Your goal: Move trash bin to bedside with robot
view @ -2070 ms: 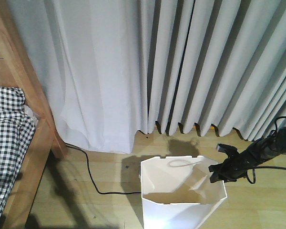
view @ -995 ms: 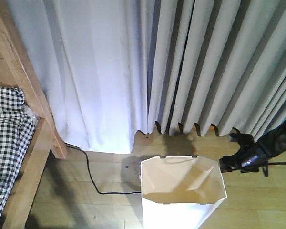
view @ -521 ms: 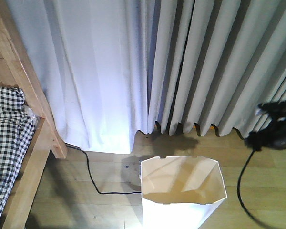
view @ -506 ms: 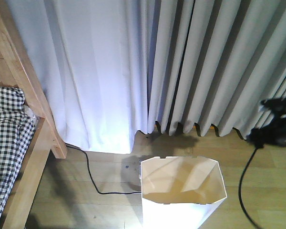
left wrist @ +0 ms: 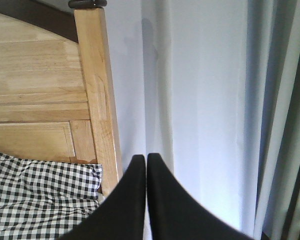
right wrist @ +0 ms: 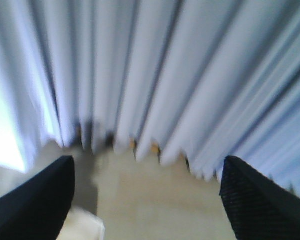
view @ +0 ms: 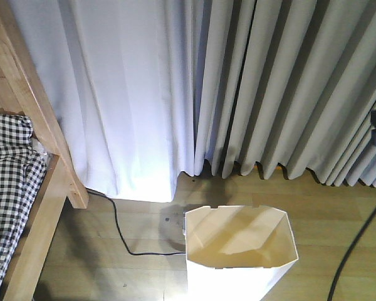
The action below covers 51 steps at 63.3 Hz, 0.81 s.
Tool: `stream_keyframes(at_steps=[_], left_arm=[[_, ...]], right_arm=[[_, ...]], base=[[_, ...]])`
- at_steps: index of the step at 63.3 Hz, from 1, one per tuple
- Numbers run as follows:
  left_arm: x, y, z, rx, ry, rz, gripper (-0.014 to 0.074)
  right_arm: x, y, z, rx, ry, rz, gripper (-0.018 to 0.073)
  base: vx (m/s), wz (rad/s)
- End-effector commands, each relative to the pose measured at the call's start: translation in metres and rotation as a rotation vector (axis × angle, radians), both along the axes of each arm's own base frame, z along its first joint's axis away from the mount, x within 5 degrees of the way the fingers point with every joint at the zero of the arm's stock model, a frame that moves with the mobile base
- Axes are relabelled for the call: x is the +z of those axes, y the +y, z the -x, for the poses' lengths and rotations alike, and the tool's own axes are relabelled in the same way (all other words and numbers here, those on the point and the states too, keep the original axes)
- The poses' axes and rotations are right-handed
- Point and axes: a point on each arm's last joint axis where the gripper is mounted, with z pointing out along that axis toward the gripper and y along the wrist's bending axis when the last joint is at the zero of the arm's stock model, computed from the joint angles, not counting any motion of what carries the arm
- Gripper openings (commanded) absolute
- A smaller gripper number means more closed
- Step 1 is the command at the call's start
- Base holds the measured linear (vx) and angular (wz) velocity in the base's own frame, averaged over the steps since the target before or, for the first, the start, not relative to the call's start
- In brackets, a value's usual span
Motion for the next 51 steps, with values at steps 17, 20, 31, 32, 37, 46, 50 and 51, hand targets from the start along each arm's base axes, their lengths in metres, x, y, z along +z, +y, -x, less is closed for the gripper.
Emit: stream_keyframes(at_steps=[17,20,31,32,37,46,50,51], left_arm=[[0.015,-0.001,0.002,-0.006,-0.102,-0.001,-0.0006],[0.015,-0.001,0.002,-0.006,-0.102,-0.001,-0.0006],[0.015,-0.001,0.002,-0.006,-0.102,-0.001,-0.0006],[0.015,-0.001,0.002,-0.006,-0.102,-0.001,-0.0006],[0.015,-0.001,0.002,-0.006,-0.102,-0.001,-0.0006],[0.015,-0.001,0.002,-0.006,-0.102,-0.001,-0.0006],[0.015,-0.001,0.002,-0.006,-0.102,-0.001,-0.0006],[0.015,-0.001,0.002,-0.006,-0.102,-0.001,-0.0006]], right_arm=[[0.058,0.043,0.054,0.175,-0.263,0.017,0.0577],[0.063,0.043,0.062,0.152,-0.294,-0.020,0.0577],[0.067,0.045,0.090,0.134,-0.340,-0.037,0.0577],[0.066,0.046,0.092,0.133,-0.342,-0.039,0.0577],[0.052,0.047,0.104,0.132,-0.370,-0.039,0.0577],[0.030,0.047,0.132,0.140,-0.476,-0.054,0.0577],[0.022,0.046,0.142,0.128,-0.526,-0.067,0.0577],[0.021,0.046,0.144,0.126,-0.542,-0.065,0.0577]], base=[[0.00,0.00],[0.00,0.00],[0.00,0.00],[0.00,0.00],[0.00,0.01],[0.00,0.00],[0.00,0.00],[0.00,0.00]])
